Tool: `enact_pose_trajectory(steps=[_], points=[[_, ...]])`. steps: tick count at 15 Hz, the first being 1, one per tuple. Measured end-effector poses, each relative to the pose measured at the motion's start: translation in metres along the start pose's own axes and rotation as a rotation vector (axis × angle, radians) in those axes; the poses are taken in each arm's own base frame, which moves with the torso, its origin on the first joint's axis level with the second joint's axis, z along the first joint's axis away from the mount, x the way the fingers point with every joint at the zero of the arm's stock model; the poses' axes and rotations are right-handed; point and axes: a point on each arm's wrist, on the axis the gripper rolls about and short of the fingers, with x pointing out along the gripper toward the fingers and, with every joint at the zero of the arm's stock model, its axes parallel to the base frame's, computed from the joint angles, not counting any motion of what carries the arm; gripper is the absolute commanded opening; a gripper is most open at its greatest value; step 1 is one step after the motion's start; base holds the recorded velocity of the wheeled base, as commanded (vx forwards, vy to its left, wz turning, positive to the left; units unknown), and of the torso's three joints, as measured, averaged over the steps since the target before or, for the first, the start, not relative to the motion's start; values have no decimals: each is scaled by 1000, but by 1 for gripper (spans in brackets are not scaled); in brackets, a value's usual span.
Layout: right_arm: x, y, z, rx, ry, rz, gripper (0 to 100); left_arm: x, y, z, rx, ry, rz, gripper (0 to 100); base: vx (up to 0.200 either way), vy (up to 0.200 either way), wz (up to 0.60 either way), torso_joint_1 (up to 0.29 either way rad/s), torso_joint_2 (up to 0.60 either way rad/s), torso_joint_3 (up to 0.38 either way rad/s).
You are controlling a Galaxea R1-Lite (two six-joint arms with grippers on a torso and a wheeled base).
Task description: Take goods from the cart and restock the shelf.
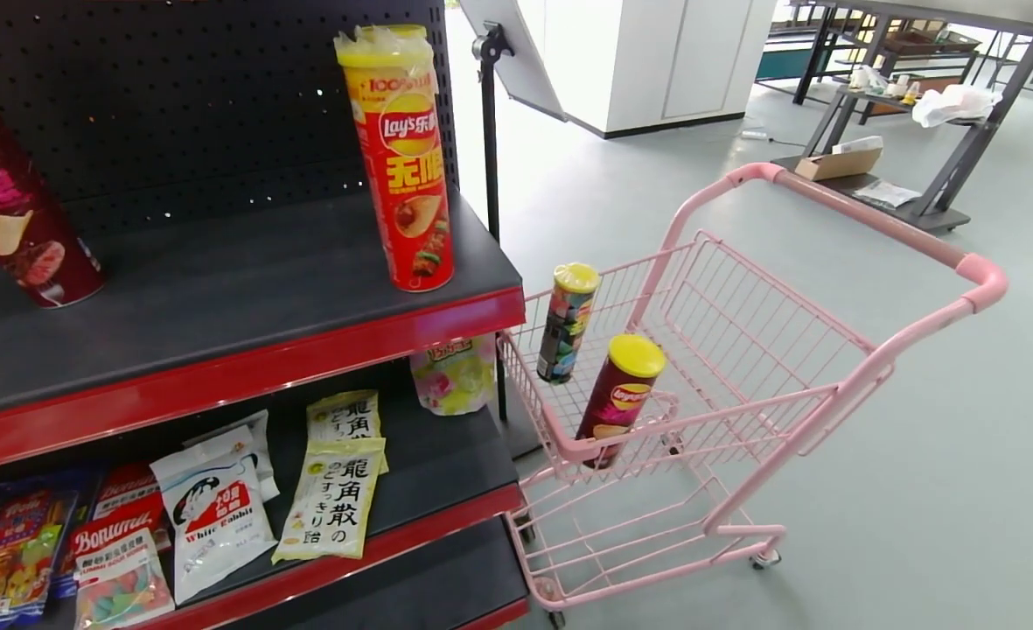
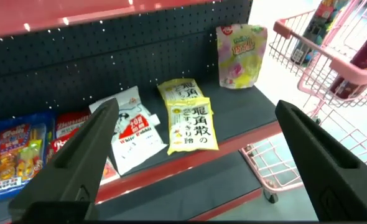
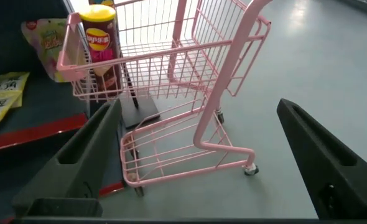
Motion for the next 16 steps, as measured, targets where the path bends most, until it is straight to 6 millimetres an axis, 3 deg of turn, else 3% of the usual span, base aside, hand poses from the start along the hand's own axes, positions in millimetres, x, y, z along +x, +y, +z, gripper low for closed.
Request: enact_pose_trajectory(steps=[6,8,10,11,13,16], points=[[0,0,1,-19,6,18,100,0,0,1,0,-2,1,100,0,0,0,-32,107,67],[-3,1,23,7,-30,58,100,0,0,0,0,-1,-1,100,0,0,0,0,0,0],[1,2,69,57,-44,108,100,0,0,0,0,-1,-1,100,0,0,0,0,0,0],[11,2,92,63,-18,145,100,0,0,0,0,-1,0,100,0,0,0,0,0,0],[50,4,125,69,74,220,100,0,0,0,0,0,-1,100,0,0,0,0,0,0],[126,15,134,76,184,335,100,0,0,0,0,0,0,100,0,0,0,0,0,0]])
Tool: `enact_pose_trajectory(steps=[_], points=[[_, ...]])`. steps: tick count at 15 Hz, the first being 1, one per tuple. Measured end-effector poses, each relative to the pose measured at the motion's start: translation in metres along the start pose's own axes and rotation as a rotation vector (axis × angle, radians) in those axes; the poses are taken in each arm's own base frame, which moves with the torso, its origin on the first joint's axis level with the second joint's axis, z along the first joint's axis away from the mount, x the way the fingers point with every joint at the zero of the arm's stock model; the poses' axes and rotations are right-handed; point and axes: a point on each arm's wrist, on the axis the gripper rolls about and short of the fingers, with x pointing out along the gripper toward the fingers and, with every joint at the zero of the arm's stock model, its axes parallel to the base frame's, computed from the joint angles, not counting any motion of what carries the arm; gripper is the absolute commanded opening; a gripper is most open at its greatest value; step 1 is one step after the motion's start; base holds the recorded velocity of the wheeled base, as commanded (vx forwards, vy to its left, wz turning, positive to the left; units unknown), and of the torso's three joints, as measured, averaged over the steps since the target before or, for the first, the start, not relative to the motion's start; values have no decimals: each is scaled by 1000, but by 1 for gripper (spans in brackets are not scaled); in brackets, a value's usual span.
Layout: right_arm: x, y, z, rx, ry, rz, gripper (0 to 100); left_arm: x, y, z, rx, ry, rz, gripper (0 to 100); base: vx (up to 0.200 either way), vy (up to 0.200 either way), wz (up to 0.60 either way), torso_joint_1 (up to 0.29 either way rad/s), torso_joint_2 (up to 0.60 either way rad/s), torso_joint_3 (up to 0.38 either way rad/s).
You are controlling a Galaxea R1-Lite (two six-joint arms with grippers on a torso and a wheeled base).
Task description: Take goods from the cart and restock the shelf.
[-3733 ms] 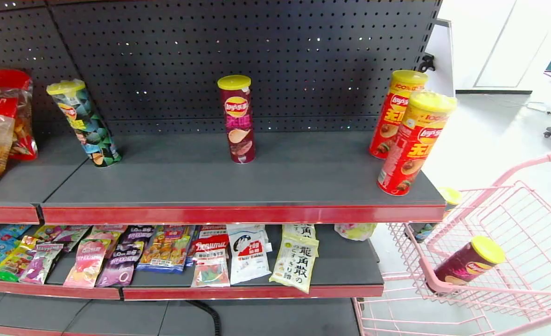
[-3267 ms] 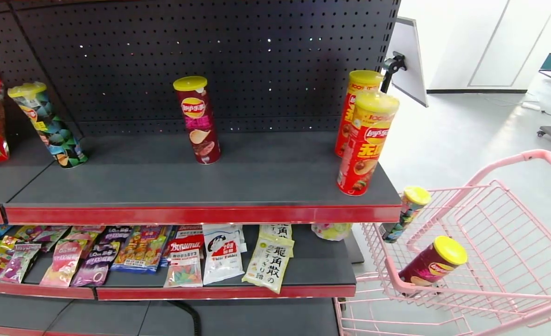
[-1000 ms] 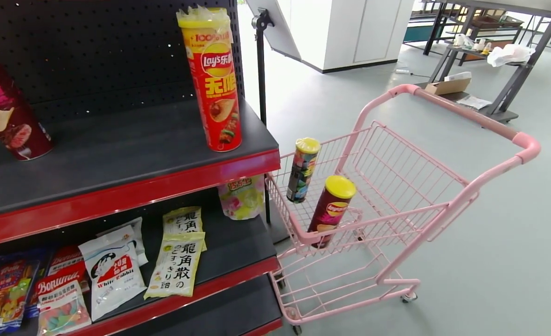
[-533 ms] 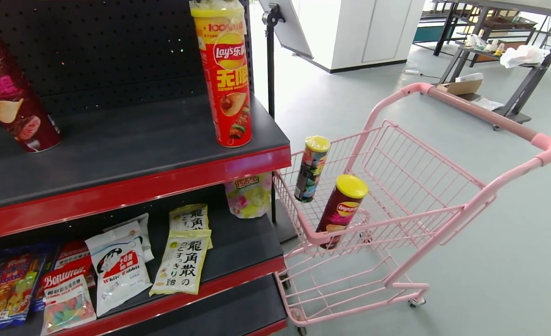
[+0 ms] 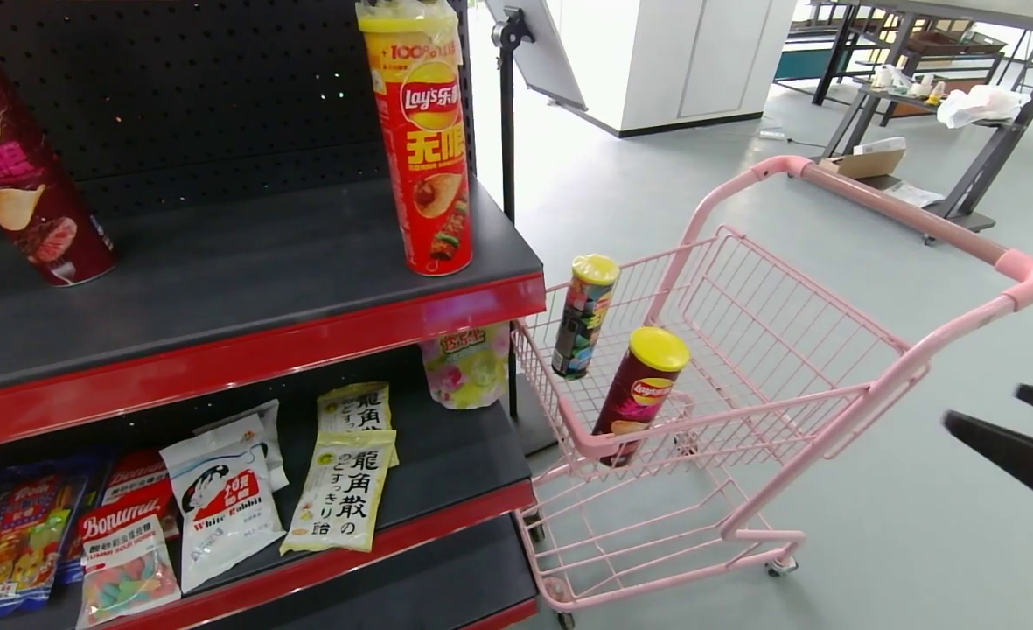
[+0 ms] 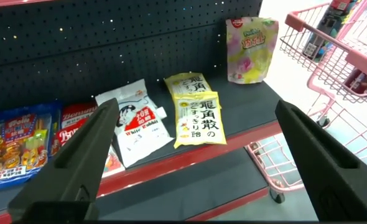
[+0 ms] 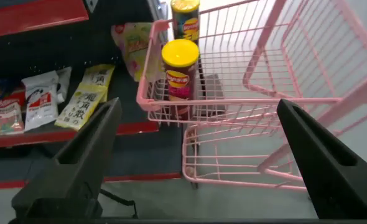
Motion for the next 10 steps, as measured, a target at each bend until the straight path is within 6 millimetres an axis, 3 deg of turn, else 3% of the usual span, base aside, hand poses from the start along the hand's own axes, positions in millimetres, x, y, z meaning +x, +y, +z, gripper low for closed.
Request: enact_pose_trajectory(steps=[2,5,7,10], points=[[52,-7,-8,5,55,50,100,0,0,0,1,0,0,100,0,0,0,0,0,0],[117,-12,-36,11,140,101,100,0,0,0,3,0,0,100,0,0,0,0,0,0],[148,-11,-57,14,190,130,100,0,0,0,4,0,0,100,0,0,0,0,0,0],[183,-4,-71,9,236,170,100,0,0,0,4,0,0,100,0,0,0,0,0,0]])
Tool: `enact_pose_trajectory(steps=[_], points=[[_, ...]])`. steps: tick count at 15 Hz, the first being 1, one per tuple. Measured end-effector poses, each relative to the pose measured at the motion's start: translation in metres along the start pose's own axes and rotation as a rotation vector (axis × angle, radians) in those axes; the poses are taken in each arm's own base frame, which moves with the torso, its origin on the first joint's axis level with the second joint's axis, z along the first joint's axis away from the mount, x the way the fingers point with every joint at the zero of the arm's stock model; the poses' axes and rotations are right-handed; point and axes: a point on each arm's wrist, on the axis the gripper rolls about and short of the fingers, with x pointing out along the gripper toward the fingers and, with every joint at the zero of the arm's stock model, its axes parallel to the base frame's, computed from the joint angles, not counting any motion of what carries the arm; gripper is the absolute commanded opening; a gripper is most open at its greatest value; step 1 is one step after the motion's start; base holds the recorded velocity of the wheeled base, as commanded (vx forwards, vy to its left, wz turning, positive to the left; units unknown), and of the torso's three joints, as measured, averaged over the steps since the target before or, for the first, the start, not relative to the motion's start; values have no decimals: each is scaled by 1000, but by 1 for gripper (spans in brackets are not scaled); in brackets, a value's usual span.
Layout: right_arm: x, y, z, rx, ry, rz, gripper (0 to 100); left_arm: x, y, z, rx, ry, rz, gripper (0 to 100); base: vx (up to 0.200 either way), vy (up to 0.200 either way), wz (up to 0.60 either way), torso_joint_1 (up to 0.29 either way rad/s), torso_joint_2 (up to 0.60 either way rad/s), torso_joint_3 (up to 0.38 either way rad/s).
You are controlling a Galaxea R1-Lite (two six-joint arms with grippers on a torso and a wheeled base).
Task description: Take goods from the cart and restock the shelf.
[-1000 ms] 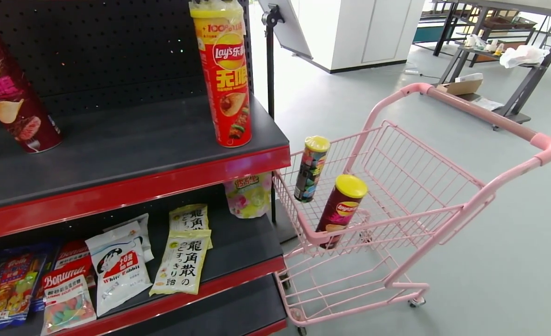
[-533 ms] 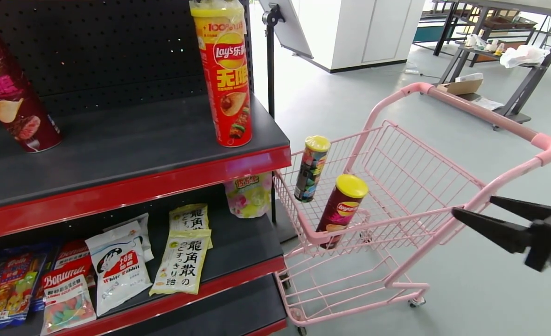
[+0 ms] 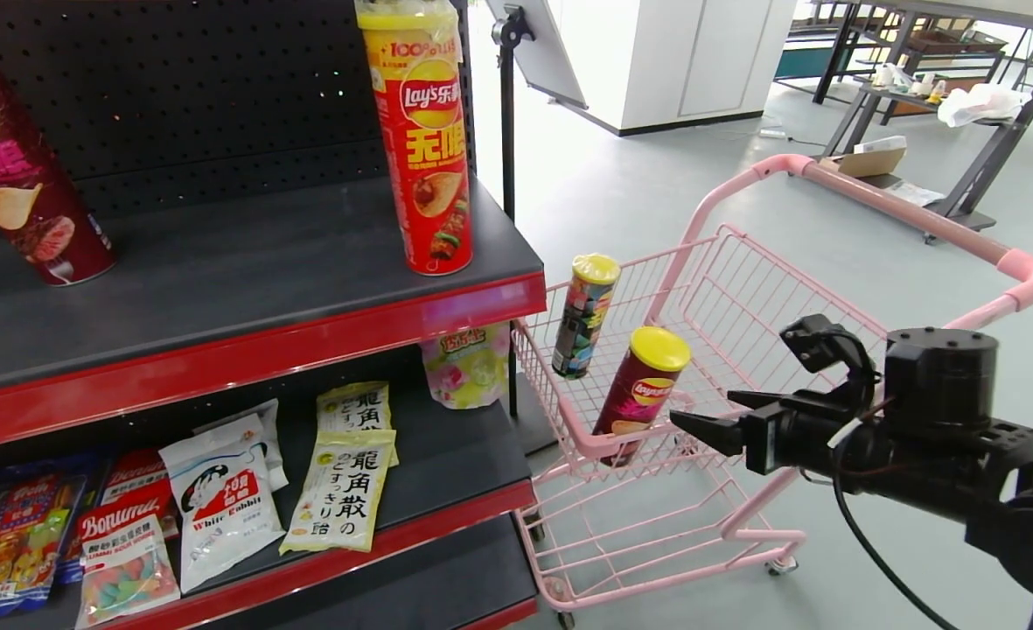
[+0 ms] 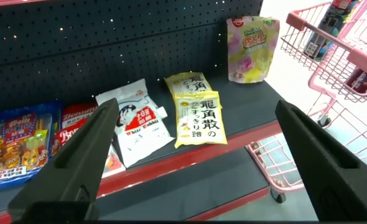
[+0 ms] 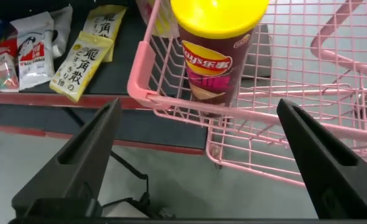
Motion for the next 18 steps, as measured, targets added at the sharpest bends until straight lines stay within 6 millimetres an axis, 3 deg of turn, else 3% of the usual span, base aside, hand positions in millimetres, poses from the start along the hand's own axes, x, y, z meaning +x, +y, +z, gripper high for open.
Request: enact_pose_trajectory(steps=[9,16,17,18], points=[[75,-18,3,-1,10,-34,100,0,0,0,0,0,1,100,0,0,0,0,0,0],[119,-31,1,9,-3,-54,100,0,0,0,0,-2,0,100,0,0,0,0,0,0],[124,-32,0,19,-5,-53,0,0,0,0,2,-1,1,100,0,0,0,0,0,0],[128,-32,-1,34,-8,-52,0,0,0,0,2,-1,0,100,0,0,0,0,0,0]])
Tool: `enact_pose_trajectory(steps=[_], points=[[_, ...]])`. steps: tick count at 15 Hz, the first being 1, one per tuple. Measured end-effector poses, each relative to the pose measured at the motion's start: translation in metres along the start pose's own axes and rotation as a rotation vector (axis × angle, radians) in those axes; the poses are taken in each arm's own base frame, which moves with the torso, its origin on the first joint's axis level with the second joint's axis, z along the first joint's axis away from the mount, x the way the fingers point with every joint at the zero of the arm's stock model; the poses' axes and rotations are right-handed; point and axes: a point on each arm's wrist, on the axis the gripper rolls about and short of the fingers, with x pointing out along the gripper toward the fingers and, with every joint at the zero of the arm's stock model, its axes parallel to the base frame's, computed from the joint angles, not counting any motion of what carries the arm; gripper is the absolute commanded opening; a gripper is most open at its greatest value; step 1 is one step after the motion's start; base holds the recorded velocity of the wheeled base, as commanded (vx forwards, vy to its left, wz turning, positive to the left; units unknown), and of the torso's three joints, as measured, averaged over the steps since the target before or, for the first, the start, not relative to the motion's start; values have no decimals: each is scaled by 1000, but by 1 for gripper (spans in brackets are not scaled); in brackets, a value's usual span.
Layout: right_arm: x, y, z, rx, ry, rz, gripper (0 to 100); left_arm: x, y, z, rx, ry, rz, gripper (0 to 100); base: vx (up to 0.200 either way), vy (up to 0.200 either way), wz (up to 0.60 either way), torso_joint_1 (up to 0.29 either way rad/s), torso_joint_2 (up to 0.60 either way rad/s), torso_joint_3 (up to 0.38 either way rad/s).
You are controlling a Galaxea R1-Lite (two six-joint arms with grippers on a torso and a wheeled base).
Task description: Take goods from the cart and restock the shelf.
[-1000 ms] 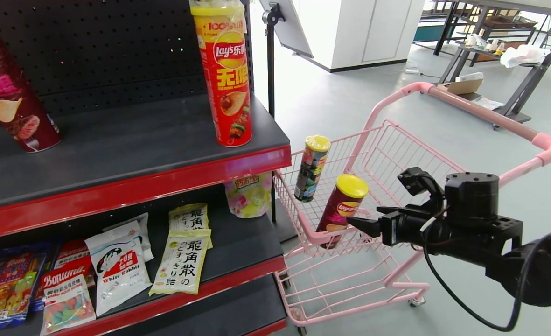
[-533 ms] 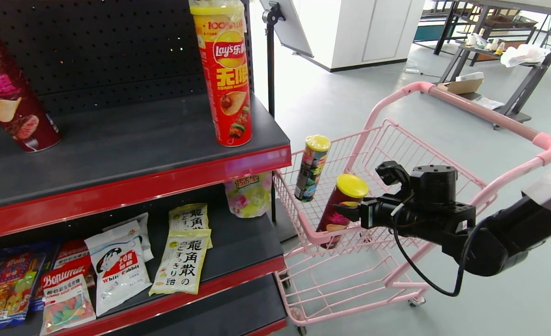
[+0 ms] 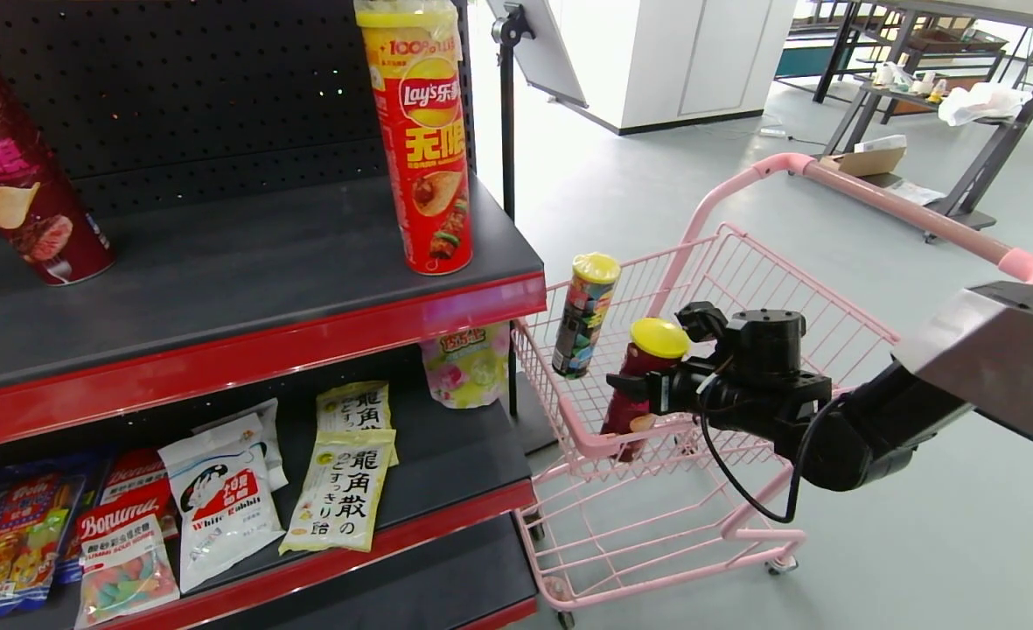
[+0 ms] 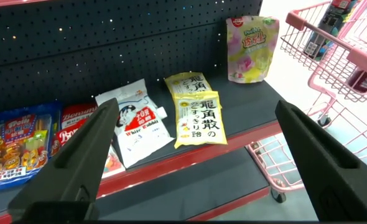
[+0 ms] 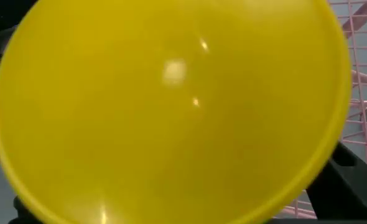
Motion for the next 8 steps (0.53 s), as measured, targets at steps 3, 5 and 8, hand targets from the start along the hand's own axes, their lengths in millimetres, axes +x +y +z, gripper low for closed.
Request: enact_pose_trajectory(steps=[3,5,8], points=[[10,-1,1,12,-11,3,0,0,0,0,0,0,1,100,0,0,0,0,0,0],[12,-2,-1,14,-10,2,0,0,0,0,0,0,1,100,0,0,0,0,0,0],[5,0,6,10,-20,2,0,0,0,0,0,0,2,100,0,0,0,0,0,0]])
